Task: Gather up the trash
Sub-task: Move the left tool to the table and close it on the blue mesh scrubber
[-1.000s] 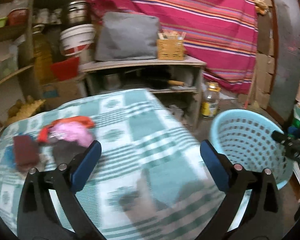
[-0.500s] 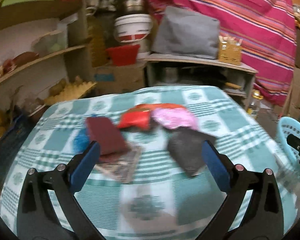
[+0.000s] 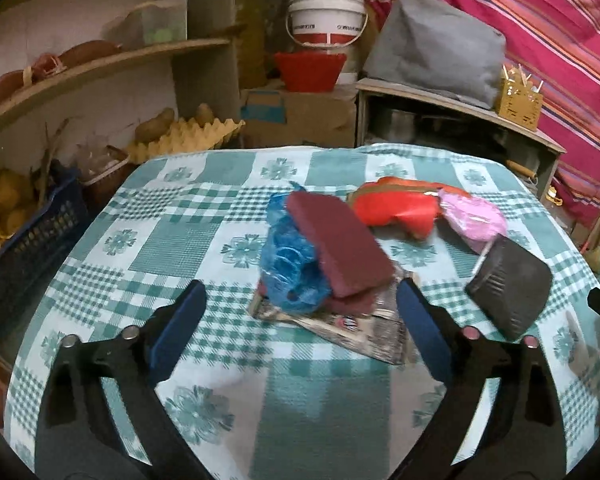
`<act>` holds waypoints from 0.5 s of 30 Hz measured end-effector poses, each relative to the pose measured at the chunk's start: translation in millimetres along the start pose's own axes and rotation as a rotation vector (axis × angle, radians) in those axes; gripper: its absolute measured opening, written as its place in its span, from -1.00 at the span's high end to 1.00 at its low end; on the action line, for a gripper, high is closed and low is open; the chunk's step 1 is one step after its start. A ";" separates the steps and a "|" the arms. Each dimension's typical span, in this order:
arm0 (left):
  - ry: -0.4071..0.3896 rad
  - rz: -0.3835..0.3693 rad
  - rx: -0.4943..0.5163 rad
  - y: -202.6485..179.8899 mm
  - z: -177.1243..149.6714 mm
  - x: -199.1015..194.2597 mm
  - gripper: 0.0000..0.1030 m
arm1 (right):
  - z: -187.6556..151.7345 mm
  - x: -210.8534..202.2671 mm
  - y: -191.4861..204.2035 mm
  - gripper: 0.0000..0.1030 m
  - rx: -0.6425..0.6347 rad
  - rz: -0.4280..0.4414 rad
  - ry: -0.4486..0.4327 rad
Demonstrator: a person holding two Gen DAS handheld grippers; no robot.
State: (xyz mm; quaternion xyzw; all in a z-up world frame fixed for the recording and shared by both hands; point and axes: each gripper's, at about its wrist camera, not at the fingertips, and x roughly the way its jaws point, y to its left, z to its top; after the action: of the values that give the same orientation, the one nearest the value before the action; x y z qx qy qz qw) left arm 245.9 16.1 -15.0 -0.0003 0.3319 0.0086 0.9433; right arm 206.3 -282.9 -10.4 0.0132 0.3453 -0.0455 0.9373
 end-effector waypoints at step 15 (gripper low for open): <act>0.056 -0.110 -0.050 23.6 5.4 22.6 0.81 | -0.2 9.8 26.1 -0.67 -0.063 0.009 0.019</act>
State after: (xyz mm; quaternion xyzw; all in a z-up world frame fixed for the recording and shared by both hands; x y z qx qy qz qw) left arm 266.5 40.1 -24.8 -0.0425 0.3572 -0.0350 0.9324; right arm 216.1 -257.6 -17.1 -0.0143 0.3555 -0.0301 0.9341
